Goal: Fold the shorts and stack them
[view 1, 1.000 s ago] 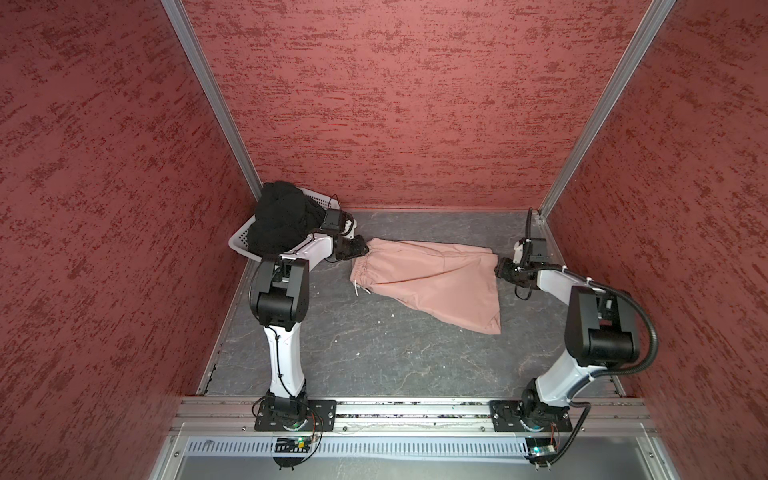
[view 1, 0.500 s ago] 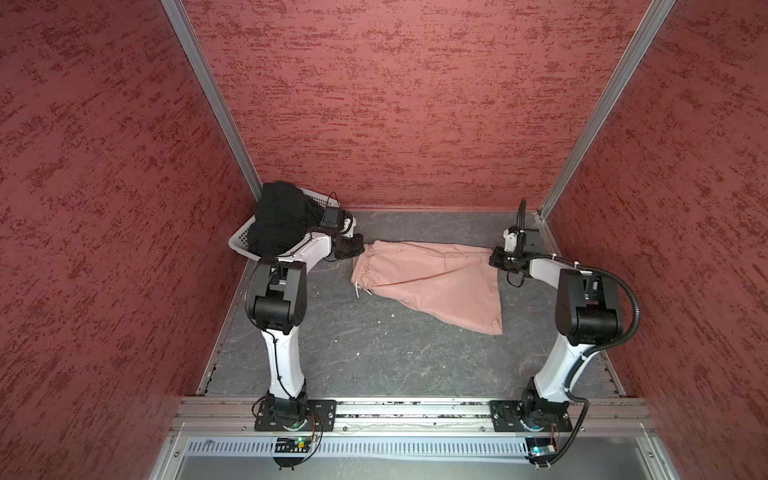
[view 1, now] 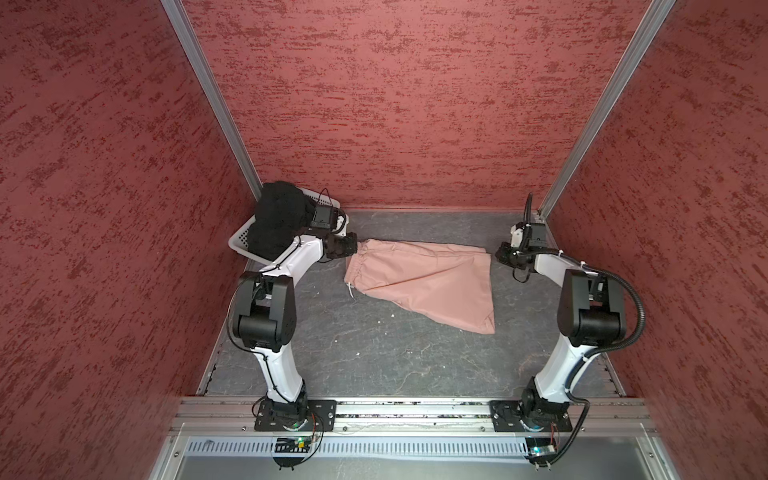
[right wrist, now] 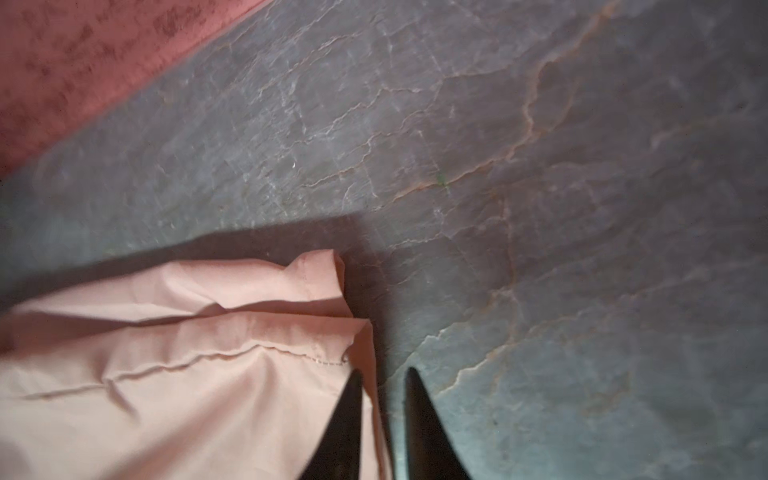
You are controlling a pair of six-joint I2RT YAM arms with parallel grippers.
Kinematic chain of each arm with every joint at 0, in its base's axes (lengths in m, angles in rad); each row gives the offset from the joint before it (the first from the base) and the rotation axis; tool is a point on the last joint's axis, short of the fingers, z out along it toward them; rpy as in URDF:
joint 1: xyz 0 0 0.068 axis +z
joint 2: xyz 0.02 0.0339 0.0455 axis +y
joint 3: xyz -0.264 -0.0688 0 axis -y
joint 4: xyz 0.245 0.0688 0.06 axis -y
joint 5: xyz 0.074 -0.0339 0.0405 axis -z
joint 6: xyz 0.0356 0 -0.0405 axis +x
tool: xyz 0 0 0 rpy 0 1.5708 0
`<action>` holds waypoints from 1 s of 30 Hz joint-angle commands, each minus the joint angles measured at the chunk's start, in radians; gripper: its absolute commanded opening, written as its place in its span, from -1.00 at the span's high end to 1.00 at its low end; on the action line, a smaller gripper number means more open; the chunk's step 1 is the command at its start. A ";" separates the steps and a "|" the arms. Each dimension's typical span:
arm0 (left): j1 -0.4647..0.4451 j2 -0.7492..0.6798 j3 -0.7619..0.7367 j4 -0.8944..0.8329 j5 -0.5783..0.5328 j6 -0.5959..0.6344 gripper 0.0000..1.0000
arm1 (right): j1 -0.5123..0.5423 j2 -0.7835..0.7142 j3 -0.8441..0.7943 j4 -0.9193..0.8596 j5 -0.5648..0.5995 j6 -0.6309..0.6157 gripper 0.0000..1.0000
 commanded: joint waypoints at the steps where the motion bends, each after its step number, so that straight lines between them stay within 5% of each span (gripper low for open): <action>1: 0.003 -0.030 -0.013 -0.019 -0.035 -0.006 1.00 | -0.004 0.033 0.032 -0.019 -0.057 -0.014 0.08; 13: 0.003 -0.021 -0.030 0.015 -0.018 -0.001 1.00 | 0.025 0.118 0.051 0.057 -0.150 0.020 -0.01; 17: 0.003 -0.029 -0.040 0.021 -0.017 0.003 1.00 | 0.033 0.137 0.075 0.065 -0.141 0.028 0.39; 20: 0.003 -0.036 -0.046 0.018 -0.021 0.008 1.00 | 0.033 0.135 0.076 0.098 -0.172 0.045 1.00; 30: 0.011 -0.091 -0.062 -0.035 -0.073 0.028 1.00 | 0.032 0.031 0.096 0.011 -0.087 0.023 1.00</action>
